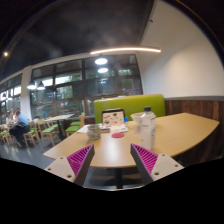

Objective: Pour water

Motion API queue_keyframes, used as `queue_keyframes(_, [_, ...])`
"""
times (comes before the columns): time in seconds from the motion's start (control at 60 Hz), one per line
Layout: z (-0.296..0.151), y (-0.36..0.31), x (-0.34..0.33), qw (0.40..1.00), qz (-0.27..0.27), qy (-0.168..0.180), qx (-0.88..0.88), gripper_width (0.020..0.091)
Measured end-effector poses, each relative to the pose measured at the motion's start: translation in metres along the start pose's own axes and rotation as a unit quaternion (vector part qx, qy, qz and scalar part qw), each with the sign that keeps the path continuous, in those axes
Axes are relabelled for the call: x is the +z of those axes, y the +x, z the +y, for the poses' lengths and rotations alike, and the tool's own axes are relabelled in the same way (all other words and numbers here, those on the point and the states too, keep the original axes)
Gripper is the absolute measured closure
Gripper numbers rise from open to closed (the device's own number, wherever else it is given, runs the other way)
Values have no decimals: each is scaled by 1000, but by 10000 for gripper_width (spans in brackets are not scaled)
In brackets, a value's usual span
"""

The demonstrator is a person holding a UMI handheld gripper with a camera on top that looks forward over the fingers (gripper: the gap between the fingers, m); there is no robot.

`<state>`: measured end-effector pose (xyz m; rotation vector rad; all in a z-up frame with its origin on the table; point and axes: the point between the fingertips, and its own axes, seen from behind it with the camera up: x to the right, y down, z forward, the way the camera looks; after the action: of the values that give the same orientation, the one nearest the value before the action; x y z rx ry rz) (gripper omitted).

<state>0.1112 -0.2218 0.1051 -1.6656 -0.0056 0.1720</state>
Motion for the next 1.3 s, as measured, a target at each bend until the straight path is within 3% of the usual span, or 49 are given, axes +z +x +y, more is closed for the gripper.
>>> queue_keyframes(0.167, [-16, 83, 41, 997, 66, 21, -30, 289])
queue_keyframes(0.55, [-36, 166, 192, 993, 97, 32, -63, 292])
queue_keyframes(0.567, [-37, 167, 197, 993, 97, 31, -63, 301])
queue_keyframes(0.633, [-31, 175, 213, 993, 103, 19, -61, 540])
queue_keyframes(0.833, [-32, 178, 219, 990, 129, 38, -40, 608])
queue_keyframes(0.883, [-32, 179, 219, 989, 136, 36, -44, 684])
queue_keyframes(1.017, [-35, 173, 223, 983, 156, 18, -95, 701])
queue_keyframes(1.15, [-82, 129, 245, 957, 165, 15, -238, 700])
queue_keyframes(1.3, [-136, 42, 310, 855, 150, 14, -496, 703])
